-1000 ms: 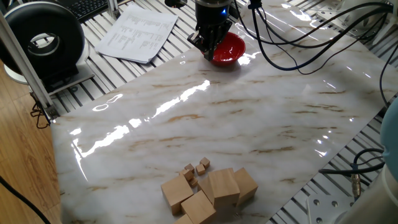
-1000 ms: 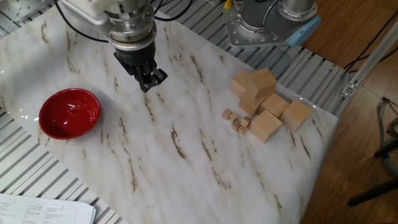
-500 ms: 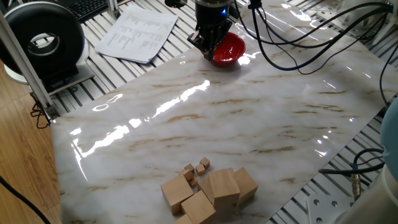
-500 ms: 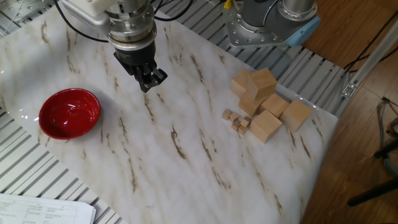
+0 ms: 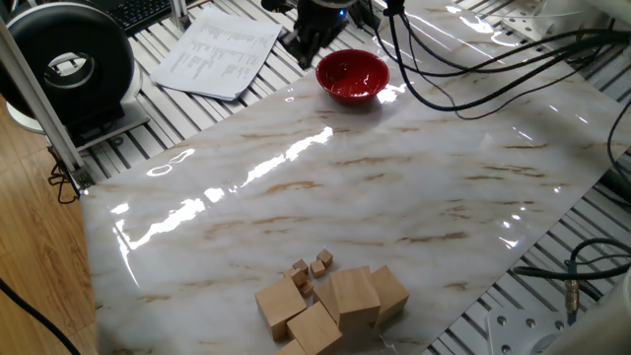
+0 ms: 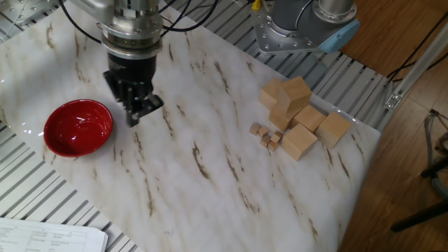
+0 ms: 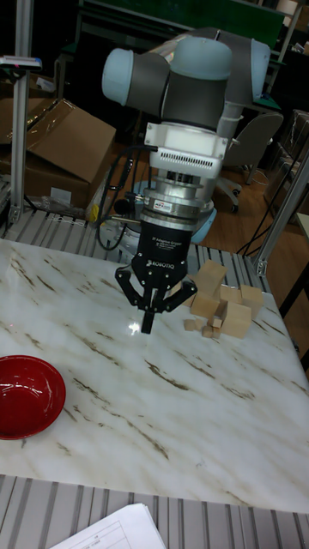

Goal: Stack the blocks into a pyramid shape

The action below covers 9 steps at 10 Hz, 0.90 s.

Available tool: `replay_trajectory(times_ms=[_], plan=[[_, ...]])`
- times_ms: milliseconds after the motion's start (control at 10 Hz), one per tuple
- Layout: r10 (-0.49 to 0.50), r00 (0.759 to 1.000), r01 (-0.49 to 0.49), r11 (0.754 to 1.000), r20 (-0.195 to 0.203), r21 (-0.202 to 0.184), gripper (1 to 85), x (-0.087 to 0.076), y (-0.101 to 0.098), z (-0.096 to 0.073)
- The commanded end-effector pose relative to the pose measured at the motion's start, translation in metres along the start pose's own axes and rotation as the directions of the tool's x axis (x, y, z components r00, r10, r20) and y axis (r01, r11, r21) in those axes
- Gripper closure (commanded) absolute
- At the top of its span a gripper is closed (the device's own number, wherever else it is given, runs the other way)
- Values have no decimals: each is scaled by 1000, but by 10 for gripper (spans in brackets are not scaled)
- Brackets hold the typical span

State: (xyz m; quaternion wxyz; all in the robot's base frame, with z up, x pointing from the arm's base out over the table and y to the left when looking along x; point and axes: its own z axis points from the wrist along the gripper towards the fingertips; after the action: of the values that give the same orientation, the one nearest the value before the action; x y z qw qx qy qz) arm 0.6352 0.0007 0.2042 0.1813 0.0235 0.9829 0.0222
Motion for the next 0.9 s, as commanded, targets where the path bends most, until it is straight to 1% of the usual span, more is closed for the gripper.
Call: replay_trajectory(times_ms=[0, 100, 200, 300, 400, 500, 600, 700, 800], plan=[[21, 999, -21, 1000, 39, 8, 847, -17, 6, -4], [-24, 999, 23, 1000, 26, 14, 847, -19, 6, -6], [-86, 996, 86, 995, 13, 43, 847, -20, -2, -9], [-153, 988, 153, 988, 7, 39, 847, -19, -3, -11], [-225, 974, 225, 973, 4, 55, 847, -19, -8, -13], [-249, 968, 250, 964, -21, 89, 847, -17, -17, -18], [-224, 973, 230, 965, -57, 123, 847, -14, -24, -24], [-179, 982, 185, 975, -58, 126, 847, -16, -15, -24], [-133, 990, 139, 982, -54, 131, 847, -22, -6, -22]])
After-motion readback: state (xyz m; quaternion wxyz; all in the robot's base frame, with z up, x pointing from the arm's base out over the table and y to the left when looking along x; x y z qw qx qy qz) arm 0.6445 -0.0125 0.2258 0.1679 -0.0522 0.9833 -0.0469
